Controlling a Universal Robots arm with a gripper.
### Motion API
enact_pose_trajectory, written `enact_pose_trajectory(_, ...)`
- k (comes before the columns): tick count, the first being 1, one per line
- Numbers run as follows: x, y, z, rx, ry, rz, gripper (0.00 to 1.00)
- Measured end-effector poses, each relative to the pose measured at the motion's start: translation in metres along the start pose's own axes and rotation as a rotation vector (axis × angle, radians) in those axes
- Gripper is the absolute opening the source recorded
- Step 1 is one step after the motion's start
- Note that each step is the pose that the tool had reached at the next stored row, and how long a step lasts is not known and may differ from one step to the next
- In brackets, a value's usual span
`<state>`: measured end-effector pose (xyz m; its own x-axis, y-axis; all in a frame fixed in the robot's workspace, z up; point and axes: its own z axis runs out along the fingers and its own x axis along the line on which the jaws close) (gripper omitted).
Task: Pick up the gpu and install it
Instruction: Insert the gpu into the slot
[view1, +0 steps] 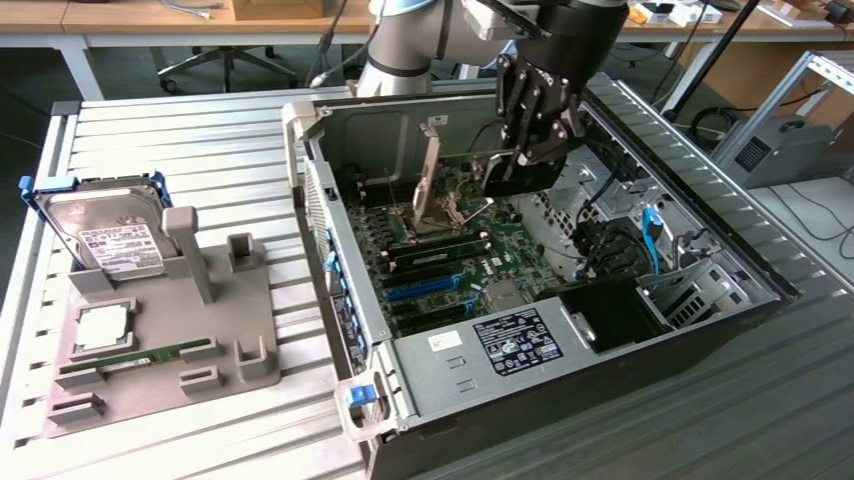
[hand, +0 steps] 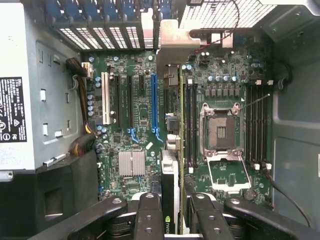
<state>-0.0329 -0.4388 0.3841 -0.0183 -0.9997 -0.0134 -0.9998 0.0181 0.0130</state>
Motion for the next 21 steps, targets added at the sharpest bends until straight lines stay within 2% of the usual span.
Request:
enact_pose_trajectory(5,0.0,0.0012,0.0108,0.0,0.0,0.0,0.27)
enact_pose_trajectory(13,0.0,0.0024,0.0223,0.0,0.0,0.0,0.27)
enact_pose_trajectory(21,0.002,0.0067,0.0234,0.0,0.0,0.0,0.27)
